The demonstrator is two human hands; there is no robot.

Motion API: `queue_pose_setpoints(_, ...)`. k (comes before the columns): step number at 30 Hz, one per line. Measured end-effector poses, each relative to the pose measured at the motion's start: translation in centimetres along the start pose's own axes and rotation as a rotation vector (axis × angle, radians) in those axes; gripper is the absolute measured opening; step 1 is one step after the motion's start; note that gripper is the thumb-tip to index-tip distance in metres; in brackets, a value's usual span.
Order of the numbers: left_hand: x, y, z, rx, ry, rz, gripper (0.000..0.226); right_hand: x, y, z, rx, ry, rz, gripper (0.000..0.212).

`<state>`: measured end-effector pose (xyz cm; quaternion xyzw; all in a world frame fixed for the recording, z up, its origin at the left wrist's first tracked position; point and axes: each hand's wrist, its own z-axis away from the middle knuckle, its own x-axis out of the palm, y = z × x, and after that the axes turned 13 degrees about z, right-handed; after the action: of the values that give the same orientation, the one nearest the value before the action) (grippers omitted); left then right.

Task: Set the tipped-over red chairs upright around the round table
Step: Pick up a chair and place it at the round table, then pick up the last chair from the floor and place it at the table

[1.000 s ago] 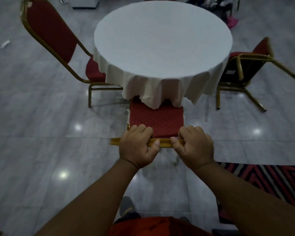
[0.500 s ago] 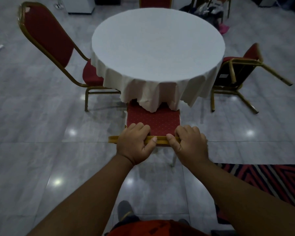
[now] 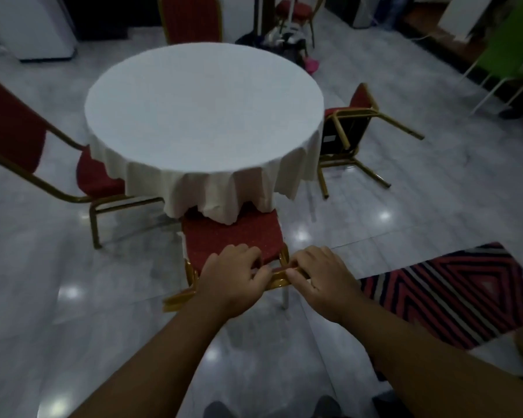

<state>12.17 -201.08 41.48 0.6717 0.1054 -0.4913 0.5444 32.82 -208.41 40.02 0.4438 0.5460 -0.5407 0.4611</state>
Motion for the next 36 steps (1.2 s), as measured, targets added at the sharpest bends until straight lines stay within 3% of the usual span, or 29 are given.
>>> queue_pose_setpoints(4,0.5,2.3,-4.0,-0.031,-0.253,0.084,0.05,-0.5,2.2,0.4,0.122,-0.076,0.029,0.054)
queue_pose_setpoints(7,2.3,4.9,-7.0,0.049,-0.268,0.032,0.063,-1.0,5.4,1.1,0.264,-0.102,0.099,0.068)
queue_pose_setpoints(13,9.1,11.6,-13.2,0.146,-0.27,-0.033,0.063,-2.4,15.8,2.9,0.526,-0.066,0.149,0.063)
queue_pose_setpoints(18,15.0,18.2,-19.5,0.152,-0.365,-0.121,0.062,-4.5,27.1,5.3,0.647,-0.044,0.157,0.058)
queue_pose_setpoints(25,21.2,27.2,-28.1,0.087,-0.4,-0.111,0.059,-6.8,41.1,8.7,0.804,-0.178,0.146,0.064)
queue_pose_setpoints(36,27.6,35.5,-49.8,0.17,-0.467,-0.136,0.057,-10.8,58.9,-3.5,0.844,-0.225,0.113,0.067)
